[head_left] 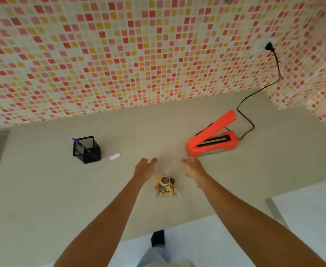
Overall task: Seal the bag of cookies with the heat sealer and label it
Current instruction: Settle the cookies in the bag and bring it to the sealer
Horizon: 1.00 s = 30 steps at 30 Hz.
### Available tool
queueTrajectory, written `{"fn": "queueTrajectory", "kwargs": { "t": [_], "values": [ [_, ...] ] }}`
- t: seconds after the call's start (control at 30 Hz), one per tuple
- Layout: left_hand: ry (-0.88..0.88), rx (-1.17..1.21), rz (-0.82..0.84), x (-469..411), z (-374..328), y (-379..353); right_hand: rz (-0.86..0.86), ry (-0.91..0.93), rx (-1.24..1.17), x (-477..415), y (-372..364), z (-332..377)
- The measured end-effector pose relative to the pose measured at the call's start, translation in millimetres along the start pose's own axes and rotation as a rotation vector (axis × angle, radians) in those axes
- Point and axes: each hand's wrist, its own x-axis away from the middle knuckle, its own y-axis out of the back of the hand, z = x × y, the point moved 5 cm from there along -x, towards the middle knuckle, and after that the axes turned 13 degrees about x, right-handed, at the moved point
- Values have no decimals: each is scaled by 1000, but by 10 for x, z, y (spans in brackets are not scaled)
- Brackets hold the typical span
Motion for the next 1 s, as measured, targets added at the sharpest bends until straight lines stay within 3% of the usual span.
{"fn": "queueTrajectory", "kwargs": {
  "t": [0.17,0.27,0.53,0.77,1.0],
  "values": [
    [87,147,101,27,166,-152,37,-27,17,-11,-311,-105],
    [-4,297,139,93,62,-116,-25,3,-91,117,-271,63],
    [-315,427,121,283,-164,208,-138,226,-246,455,-8,322],
    [-358,496,124,323,-217,216,-133,302,-54,427,-62,256],
    [-397,491,46,307,-266,249,-167,380,-43,370,22,390]
  ]
}}
